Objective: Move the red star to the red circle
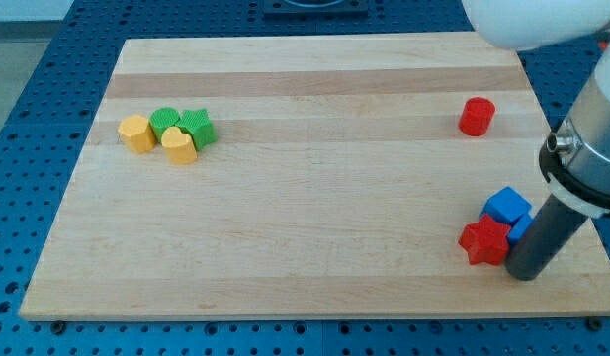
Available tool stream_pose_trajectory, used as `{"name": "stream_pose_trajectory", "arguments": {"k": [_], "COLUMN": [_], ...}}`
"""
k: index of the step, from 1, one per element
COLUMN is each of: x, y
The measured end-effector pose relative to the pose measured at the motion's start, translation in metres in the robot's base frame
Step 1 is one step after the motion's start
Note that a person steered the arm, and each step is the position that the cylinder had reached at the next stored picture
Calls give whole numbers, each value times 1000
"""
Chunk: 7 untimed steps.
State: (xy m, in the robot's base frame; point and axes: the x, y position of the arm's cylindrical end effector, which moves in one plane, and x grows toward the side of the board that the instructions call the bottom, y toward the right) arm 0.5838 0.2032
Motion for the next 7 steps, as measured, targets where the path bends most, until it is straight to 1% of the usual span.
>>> {"name": "stream_pose_trajectory", "arguments": {"k": [1, 2, 3, 4, 5, 7], "x": [19, 20, 0, -17, -24, -24], "y": [0, -2, -2, -16, -36, -75]}}
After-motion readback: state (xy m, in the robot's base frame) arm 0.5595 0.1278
